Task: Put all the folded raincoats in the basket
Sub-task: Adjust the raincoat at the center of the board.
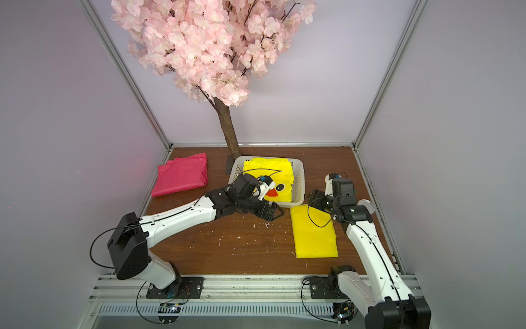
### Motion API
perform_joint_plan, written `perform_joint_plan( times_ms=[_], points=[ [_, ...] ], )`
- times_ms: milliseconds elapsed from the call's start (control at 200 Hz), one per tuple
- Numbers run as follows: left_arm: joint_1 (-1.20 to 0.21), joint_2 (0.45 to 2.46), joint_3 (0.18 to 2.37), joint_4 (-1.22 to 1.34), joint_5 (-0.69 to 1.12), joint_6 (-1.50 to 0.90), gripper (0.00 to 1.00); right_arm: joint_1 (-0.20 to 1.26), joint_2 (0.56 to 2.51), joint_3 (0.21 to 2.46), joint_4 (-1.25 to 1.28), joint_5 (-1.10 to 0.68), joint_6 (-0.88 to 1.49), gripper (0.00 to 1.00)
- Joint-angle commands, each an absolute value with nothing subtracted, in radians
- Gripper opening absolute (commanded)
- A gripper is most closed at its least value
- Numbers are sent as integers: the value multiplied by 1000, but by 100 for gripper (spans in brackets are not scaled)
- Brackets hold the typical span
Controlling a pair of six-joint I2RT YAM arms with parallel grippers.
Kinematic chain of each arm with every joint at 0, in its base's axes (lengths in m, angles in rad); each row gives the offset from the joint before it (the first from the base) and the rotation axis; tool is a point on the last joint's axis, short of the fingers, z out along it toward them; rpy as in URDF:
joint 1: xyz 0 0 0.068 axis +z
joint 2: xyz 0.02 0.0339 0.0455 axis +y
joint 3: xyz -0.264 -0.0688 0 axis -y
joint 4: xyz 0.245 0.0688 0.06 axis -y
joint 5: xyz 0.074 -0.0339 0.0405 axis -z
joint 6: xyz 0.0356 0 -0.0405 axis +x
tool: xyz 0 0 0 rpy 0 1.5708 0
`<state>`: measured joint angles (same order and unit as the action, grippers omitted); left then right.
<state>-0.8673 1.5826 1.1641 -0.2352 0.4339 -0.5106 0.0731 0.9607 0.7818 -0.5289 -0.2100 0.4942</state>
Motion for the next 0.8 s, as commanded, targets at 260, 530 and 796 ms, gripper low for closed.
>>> perform_joint_plan(
  times_ms=[260,530,796],
  points=[
    [-919,1718,1155,-100,525,-527,100,-116,938,629,-576,-177,546,72],
    [-936,1813,1183,-87,547,-501,100,-196,959,587,-568,-140,573,73],
    [-936,1853,1231,-107,572,-479,100,-200,947,570,-583,-45,650,81]
  ],
)
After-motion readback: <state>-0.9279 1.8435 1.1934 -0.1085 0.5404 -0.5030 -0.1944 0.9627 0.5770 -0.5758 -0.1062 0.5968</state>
